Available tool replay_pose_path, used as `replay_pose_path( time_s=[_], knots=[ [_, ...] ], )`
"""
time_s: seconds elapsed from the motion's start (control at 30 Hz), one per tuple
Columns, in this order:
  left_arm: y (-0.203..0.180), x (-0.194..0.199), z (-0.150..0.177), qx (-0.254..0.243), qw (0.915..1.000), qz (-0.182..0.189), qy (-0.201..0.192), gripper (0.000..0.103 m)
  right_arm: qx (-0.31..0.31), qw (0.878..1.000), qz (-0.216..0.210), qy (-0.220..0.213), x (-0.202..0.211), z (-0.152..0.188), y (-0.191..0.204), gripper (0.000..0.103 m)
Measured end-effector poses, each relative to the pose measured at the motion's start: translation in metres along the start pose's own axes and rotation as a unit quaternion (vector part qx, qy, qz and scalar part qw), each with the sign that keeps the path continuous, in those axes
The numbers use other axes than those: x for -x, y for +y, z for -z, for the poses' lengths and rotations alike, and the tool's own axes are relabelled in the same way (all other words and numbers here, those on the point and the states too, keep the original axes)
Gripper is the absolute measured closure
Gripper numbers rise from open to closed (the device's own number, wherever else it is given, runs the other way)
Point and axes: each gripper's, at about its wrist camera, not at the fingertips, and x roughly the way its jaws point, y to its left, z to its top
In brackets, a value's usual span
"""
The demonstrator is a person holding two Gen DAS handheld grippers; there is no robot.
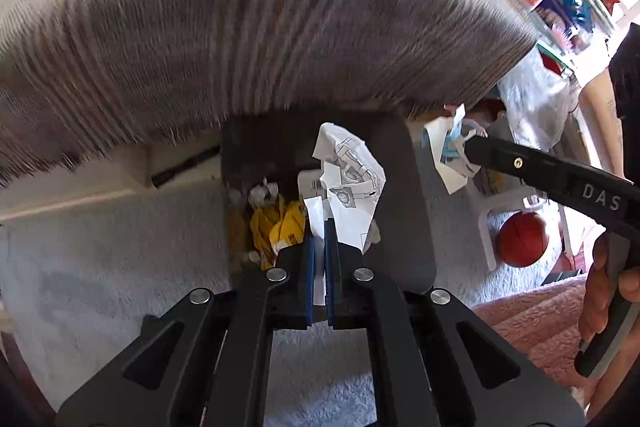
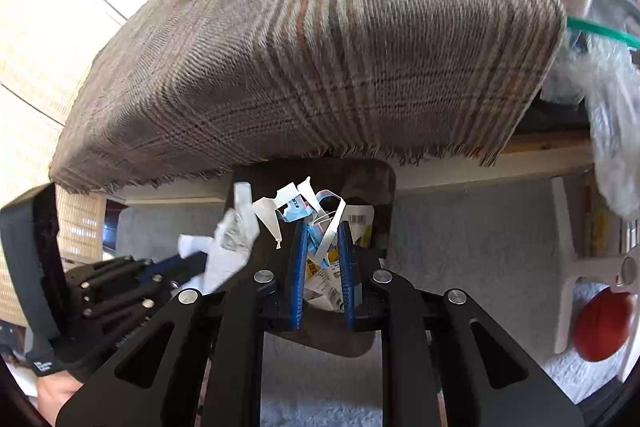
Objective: Collect trash
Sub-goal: 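Carry both papers over the bin and open both tools, then grasp the clear plastic bag with the right tool while the left tool grasps the green-white packet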
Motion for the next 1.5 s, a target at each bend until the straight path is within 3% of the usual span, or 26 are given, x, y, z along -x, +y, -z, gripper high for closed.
replay_pose_path(
  time_s=[0.4, 0.47, 0.5, 0.57, 0.63, 0.7, 0.73, 0.77, 0.83, 0.9, 1.0, 1.23, 1.5],
  knots=[
    [0.007, -0.024, 0.01, 0.015, 0.9995, 0.011, 0.027, 0.098, 0.003, 1.0, 0.004, 0.008, -0.018, 0.001, 0.003, 0.083],
    [0.009, -0.024, 0.009, 0.02, 0.9994, 0.01, 0.027, 0.089, -0.004, 1.0, -0.003, 0.012, -0.021, 0.0, 0.003, 0.082],
    [0.011, -0.024, 0.009, 0.024, 0.9993, 0.008, 0.027, 0.081, -0.007, 1.0, -0.007, 0.013, -0.022, 0.0, 0.002, 0.079],
    [0.014, -0.023, 0.009, 0.027, 0.9993, 0.005, 0.026, 0.077, -0.015, 1.0, -0.012, 0.014, -0.023, -0.002, -0.001, 0.071],
    [0.017, -0.022, 0.009, 0.03, 0.9993, 0.001, 0.024, 0.074, -0.024, 1.0, -0.014, 0.011, -0.022, -0.003, -0.004, 0.055],
    [0.018, -0.019, 0.009, 0.03, 0.9993, -0.006, 0.02, 0.066, -0.028, 1.0, -0.011, 0.008, -0.02, -0.004, -0.008, 0.053],
    [0.019, -0.017, 0.008, 0.029, 0.9994, -0.01, 0.018, 0.062, -0.031, 0.999, -0.009, 0.006, -0.019, -0.004, -0.01, 0.044],
    [0.019, -0.015, 0.008, 0.029, 0.9993, -0.014, 0.016, 0.054, -0.034, 0.999, -0.005, 0.003, -0.017, -0.004, -0.011, 0.038],
    [0.02, -0.009, 0.006, 0.03, 0.9992, -0.024, 0.011, 0.034, -0.043, 0.999, 0.008, -0.007, -0.013, -0.003, -0.016, 0.011],
    [0.02, -0.002, 0.004, 0.032, 0.9991, -0.03, 0.004, 0.02, -0.051, 0.998, 0.022, -0.017, -0.007, -0.003, -0.021, 0.004],
    [0.021, 0.015, -0.003, 0.029, 0.9989, -0.036, -0.007, 0.008, -0.053, 0.998, 0.025, -0.026, 0.005, -0.006, -0.025, 0.004],
    [0.022, 0.069, -0.032, 0.014, 0.9986, -0.031, -0.041, 0.008, -0.045, 0.997, 0.028, -0.052, 0.048, -0.033, -0.027, 0.004],
    [0.031, 0.127, -0.1, 0.004, 0.9907, -0.091, -0.101, 0.008, -0.029, 0.993, 0.018, -0.114, 0.102, -0.107, -0.005, 0.004]
  ],
)
